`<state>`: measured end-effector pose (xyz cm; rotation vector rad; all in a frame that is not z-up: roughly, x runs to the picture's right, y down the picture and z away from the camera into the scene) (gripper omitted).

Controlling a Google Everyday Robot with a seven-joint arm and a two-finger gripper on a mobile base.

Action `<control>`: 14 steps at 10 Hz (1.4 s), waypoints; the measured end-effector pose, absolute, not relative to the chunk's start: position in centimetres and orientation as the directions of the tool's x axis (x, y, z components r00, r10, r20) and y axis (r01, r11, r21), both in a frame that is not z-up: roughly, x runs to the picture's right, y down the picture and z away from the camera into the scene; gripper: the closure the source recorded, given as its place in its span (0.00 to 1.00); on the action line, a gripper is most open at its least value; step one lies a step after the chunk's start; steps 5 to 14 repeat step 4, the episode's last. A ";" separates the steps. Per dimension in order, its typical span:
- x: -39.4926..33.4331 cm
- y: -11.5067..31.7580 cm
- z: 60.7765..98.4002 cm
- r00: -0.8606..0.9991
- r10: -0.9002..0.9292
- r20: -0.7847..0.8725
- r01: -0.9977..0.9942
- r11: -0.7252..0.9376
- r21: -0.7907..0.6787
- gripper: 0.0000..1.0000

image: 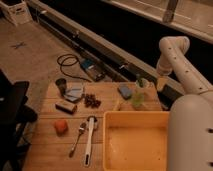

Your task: Place pepper in paper cup

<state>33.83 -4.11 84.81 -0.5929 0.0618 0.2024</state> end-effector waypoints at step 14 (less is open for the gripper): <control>34.4 -6.1 81.9 0.966 0.253 -0.056 -0.249 0.847 -0.469 0.24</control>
